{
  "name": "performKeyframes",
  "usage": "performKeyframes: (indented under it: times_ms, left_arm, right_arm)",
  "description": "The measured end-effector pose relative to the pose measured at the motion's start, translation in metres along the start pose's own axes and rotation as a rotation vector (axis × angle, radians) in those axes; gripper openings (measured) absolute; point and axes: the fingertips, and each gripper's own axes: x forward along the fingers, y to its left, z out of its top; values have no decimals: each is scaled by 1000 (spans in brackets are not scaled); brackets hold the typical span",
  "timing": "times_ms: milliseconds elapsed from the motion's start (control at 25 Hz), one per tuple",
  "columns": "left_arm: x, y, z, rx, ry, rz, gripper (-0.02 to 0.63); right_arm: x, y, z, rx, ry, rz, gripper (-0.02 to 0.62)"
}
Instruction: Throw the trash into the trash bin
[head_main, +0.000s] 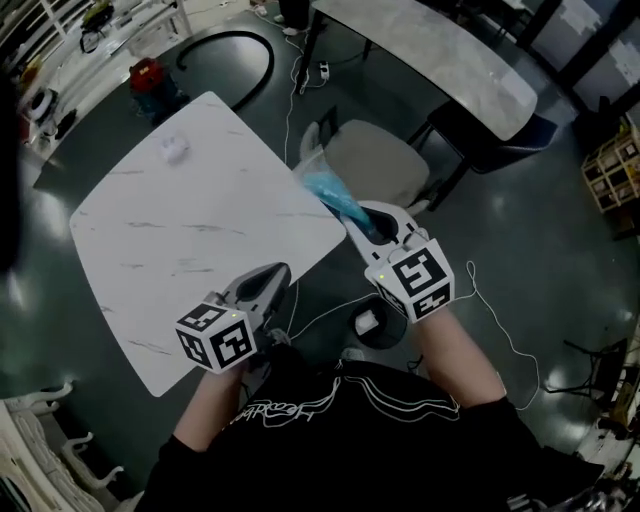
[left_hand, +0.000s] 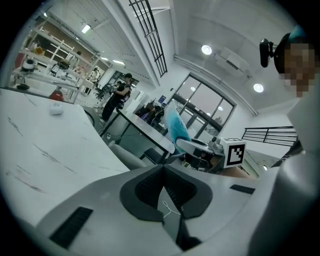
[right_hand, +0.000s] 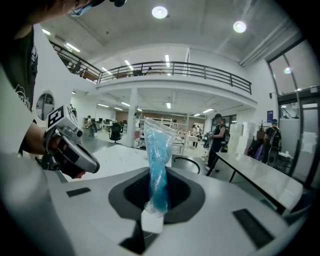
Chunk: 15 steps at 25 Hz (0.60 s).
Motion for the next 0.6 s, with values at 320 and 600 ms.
performKeyframes:
  times_ms: [320,600]
  left_arm:
    - [75,-93,-55,47,114,-126,6]
    - [121,-143,-105,43,184,-182,6]
  right_arm:
    - [-122,-69,-66,89,31,-175,54]
    - [-197,-105,-128,141,82,-268,54]
